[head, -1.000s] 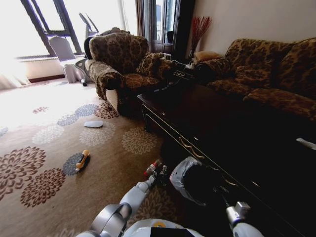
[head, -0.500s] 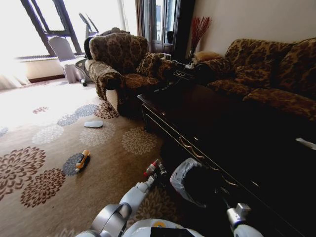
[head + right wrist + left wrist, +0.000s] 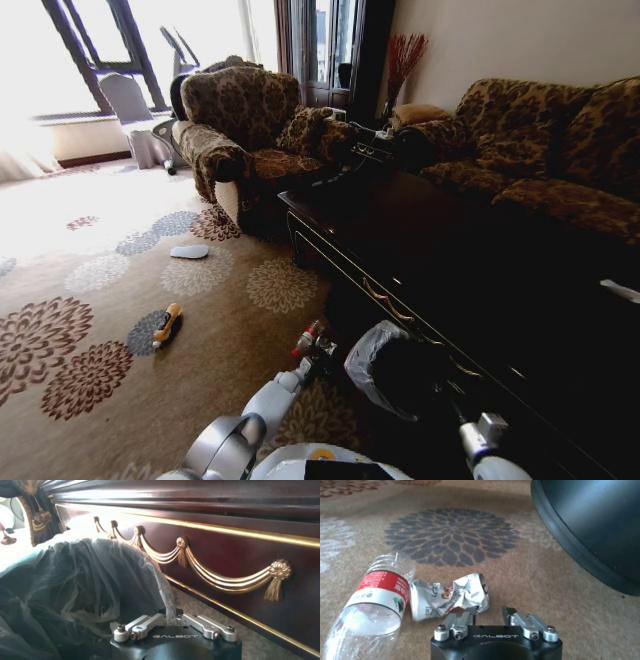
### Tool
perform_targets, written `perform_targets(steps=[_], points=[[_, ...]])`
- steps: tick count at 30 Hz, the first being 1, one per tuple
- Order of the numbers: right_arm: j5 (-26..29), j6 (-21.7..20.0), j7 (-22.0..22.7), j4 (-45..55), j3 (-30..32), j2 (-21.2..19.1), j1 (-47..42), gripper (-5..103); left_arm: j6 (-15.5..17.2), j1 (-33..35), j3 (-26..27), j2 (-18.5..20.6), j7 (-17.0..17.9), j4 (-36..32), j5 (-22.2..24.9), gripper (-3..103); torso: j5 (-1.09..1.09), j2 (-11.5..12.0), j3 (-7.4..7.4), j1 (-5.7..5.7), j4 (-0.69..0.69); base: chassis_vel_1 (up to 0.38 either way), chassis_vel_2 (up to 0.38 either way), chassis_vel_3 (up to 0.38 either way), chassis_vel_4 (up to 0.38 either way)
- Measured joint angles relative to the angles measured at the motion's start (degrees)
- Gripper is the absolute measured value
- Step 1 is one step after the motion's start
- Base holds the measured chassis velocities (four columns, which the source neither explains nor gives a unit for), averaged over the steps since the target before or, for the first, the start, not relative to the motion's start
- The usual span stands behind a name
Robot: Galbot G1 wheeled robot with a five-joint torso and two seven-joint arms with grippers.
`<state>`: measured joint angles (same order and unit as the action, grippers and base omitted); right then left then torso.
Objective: Pick up the trash from the ground and place it into the trash bin.
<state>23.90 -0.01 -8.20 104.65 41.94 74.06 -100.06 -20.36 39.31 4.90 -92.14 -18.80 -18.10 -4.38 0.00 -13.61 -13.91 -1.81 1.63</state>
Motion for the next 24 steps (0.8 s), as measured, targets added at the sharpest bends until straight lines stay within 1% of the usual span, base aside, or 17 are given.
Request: perform_targets(steps=[1, 2, 5, 7, 10, 11, 13, 14, 15, 16, 17, 18, 19, 20, 21, 22, 24], points=[[0.0, 0.0, 0.0, 0.0, 0.0, 0.0, 0.0, 1, 0.0, 0.0, 0.0, 0.0, 0.2, -0.1, 0.0, 34, 0.0, 0.0, 0.0, 0.0, 0.0, 0.0, 0.0, 0.0, 0.0], [0.0, 0.0, 0.0, 0.0, 0.0, 0.0, 0.0, 1, 0.0, 0.0, 0.0, 0.0, 0.2, -0.1, 0.0, 34, 0.0, 0.0, 0.0, 0.0, 0.0, 0.0, 0.0, 0.0, 0.0], [0.0, 0.0, 0.0, 0.0, 0.0, 0.0, 0.0, 1, -0.3, 0.2, 0.0, 0.0, 0.6, -0.6, 0.1, 22, 0.0, 0.0, 0.0, 0.0, 0.0, 0.0, 0.0, 0.0, 0.0], [0.0, 0.0, 0.0, 0.0, 0.0, 0.0, 0.0, 1, -0.3, 0.2, 0.0, 0.0, 0.6, -0.7, 0.1, 22, 0.0, 0.0, 0.0, 0.0, 0.0, 0.0, 0.0, 0.0, 0.0], [0.0, 0.0, 0.0, 0.0, -0.1, 0.0, 0.1, 1, -1.1, 0.5, 0.0, 0.0, 1.1, -1.4, 0.4, 10, 0.0, 0.0, 0.0, 0.0, 0.0, 0.0, 0.0, 0.0, 0.0], [0.0, 0.0, 0.0, 0.0, -0.1, 0.0, 0.1, 1, -1.1, 0.5, 0.0, 0.0, 1.1, -1.4, 0.4, 10, 0.0, 0.0, 0.0, 0.0, 0.0, 0.0, 0.0, 0.0, 0.0], [0.0, 0.0, 0.1, 0.0, -0.2, 0.0, 0.2, 1, -2.1, 0.8, -0.3, 0.0, 2.4, -2.4, -0.5, 3, 0.0, 0.0, 0.0, 0.0, 0.0, 0.0, 0.0, 0.0, 0.0], [0.0, 0.0, 0.2, 0.0, -0.2, 0.0, 0.2, 1, -2.8, 1.1, -0.5, 0.0, 3.2, -3.2, -1.5, 1, 0.0, 0.0, 0.0, 0.0, 0.0, 0.0, 0.0, 0.0, 0.0], [0.0, 0.0, 0.2, 0.0, -0.2, 0.0, 0.2, 1, -2.8, 1.1, -0.5, 0.0, 3.2, -3.2, -1.5, 1, 0.0, 0.0, 0.0, 0.0, 0.0, 0.0, 0.0, 0.0, 0.0], [0.0, -0.1, 0.4, 0.0, -0.3, 0.0, 0.2, 1, -3.7, 1.3, -0.7, 0.0, 3.7, -3.7, -2.6, 1, 0.0, 0.0, 0.0, 0.0, 0.0, 0.0, 0.0, 0.0, 0.0], [0.0, -0.4, 0.8, 0.2, -0.3, -0.2, 0.2, 1, -5.4, 1.5, -0.9, 0.0, 4.8, -4.6, -5.8, 4, 0.0, 0.0, 0.0, 0.0, 0.0, 0.0, 0.0, 0.0, 0.0], [0.1, -0.5, 0.9, 0.2, -0.3, -0.3, 0.2, 1, -6.1, 1.7, -0.9, 0.0, 5.9, -5.3, -8.2, 4, 0.0, 0.0, 0.0, 0.0, 0.0, 0.0, 0.0, 0.0, 0.0], [0.1, -0.5, 0.9, 0.2, -0.3, -0.3, 0.2, 1, -6.1, 1.7, -0.9, 0.0, 5.9, -5.3, -8.2, 4, 0.0, 0.0, 0.0, 0.0, 0.0, 0.0, 0.0, 0.0, 0.0], [0.1, -0.5, 1.0, 0.2, -0.3, -0.4, 0.2, 1, -6.4, 1.8, -1.0, 0.0, 6.5, -5.9, -9.6, 10, 0.0, 0.0, 0.0, 0.0, 0.0, 0.0, 0.0, 0.0, 0.0], [0.3, -0.5, 0.9, 0.2, -0.3, -0.5, 0.3, 1, -6.8, 1.6, -1.1, 0.0, 7.4, -6.4, -12.1, 16, -0.01, 0.0, 0.0, 0.0, 0.0, 0.0, 0.0, 0.0, 0.0], [0.3, -0.5, 0.9, 0.2, -0.3, -0.5, 0.3, 1, -6.8, 1.6, -1.1, 0.0, 7.4, -6.4, -12.1, 16, -0.01, 0.0, 0.0, 0.0, 0.0, 0.0, 0.0, 0.0, 0.0], [0.5, -1.0, 0.6, 0.2, -0.3, -0.7, 0.4, 1, -7.2, 0.3, -1.1, 0.0, 7.7, -5.8, -14.6, 26, 0.0, 0.0, 0.0, 0.0, 0.0, 0.0, 0.0, 0.0, 0.0]])
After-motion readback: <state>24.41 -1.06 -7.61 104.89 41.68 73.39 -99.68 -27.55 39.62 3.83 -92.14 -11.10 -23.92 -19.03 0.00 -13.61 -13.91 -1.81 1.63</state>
